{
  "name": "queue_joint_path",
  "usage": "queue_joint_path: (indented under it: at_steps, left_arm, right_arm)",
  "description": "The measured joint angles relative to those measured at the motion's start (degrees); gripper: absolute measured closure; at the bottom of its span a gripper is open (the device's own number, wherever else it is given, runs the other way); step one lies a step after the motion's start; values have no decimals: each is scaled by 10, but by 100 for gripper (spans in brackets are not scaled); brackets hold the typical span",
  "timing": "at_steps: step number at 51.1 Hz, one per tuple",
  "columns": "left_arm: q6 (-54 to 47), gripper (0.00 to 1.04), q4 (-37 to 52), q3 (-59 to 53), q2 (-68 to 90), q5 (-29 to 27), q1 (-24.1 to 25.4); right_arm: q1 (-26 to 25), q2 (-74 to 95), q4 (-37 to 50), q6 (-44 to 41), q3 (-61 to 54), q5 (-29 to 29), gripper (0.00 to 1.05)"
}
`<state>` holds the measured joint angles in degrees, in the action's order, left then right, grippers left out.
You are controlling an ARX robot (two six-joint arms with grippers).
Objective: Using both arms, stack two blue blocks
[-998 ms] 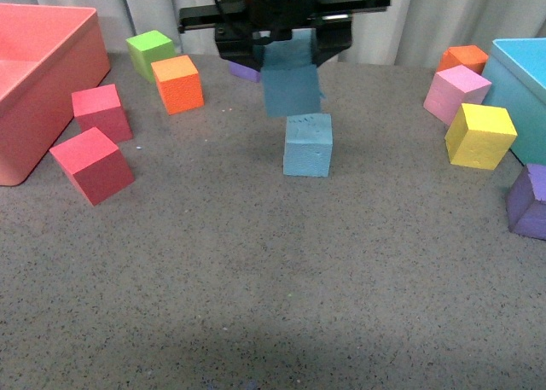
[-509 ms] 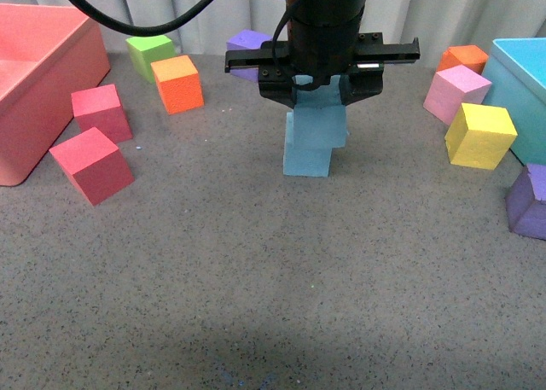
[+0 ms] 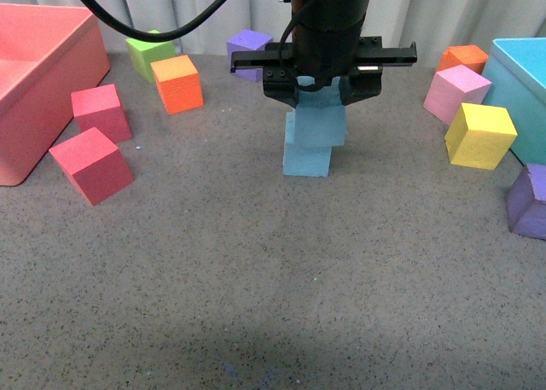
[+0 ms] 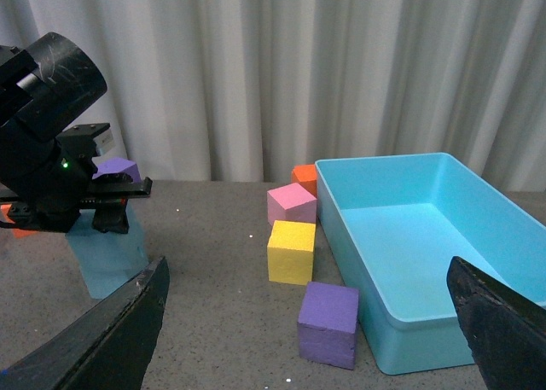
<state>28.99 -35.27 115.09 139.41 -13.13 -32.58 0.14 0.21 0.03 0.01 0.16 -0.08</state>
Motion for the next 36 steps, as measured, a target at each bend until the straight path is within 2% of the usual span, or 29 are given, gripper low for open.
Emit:
queue_joint_path:
  at_steps: [36]
  left_arm:
    - [-39, 60, 28, -7, 2, -5, 2]
  right_arm:
    - [0, 0, 0, 0, 0, 0, 10]
